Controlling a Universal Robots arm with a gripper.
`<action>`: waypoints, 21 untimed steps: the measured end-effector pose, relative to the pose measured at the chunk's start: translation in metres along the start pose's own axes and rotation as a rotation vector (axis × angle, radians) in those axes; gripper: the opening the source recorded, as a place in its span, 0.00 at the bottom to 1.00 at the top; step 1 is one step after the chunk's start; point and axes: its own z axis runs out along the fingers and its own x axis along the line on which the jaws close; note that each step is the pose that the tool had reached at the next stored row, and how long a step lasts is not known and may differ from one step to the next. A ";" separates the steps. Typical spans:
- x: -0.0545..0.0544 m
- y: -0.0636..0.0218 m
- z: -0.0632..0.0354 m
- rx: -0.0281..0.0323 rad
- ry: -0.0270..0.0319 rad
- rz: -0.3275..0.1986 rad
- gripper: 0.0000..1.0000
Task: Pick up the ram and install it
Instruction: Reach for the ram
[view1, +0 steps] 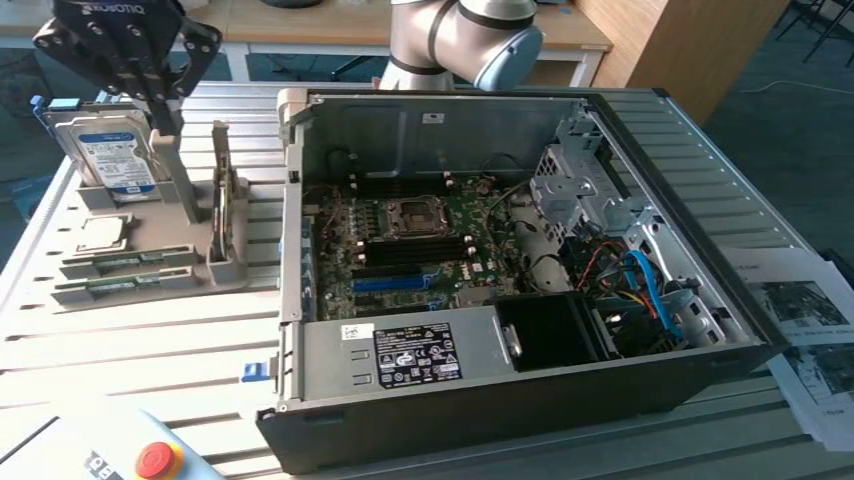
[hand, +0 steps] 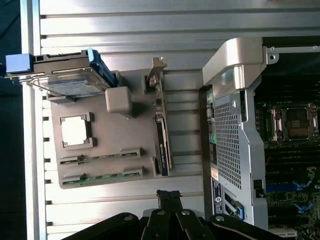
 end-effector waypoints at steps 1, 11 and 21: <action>0.004 -0.0003 -0.0001 0.0001 0.0001 0.000 0.10; 0.036 -0.0027 -0.0009 0.0000 0.0000 0.000 0.10; 0.064 -0.0048 -0.0017 0.0000 0.0000 0.000 0.10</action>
